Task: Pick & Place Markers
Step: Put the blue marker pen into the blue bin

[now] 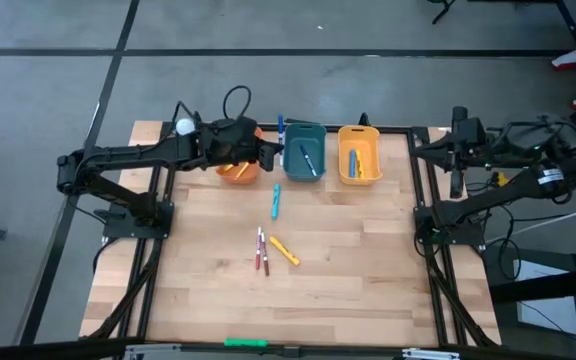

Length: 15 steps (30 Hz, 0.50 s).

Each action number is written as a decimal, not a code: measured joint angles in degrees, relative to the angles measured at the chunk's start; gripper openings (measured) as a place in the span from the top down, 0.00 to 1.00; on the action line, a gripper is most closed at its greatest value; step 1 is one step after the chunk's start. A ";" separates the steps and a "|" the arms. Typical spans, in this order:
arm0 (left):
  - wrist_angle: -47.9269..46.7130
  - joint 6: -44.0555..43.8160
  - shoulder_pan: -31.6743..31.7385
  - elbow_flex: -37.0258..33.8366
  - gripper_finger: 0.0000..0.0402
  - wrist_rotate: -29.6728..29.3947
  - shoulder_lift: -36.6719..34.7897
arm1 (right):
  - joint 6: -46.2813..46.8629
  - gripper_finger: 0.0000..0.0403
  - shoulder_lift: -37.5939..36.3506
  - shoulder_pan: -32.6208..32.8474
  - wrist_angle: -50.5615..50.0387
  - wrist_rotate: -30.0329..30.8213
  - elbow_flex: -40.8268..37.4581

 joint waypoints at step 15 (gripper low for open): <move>-5.42 3.38 5.40 9.99 0.95 2.62 6.12 | -0.13 1.00 -0.12 0.00 -0.01 -0.01 0.00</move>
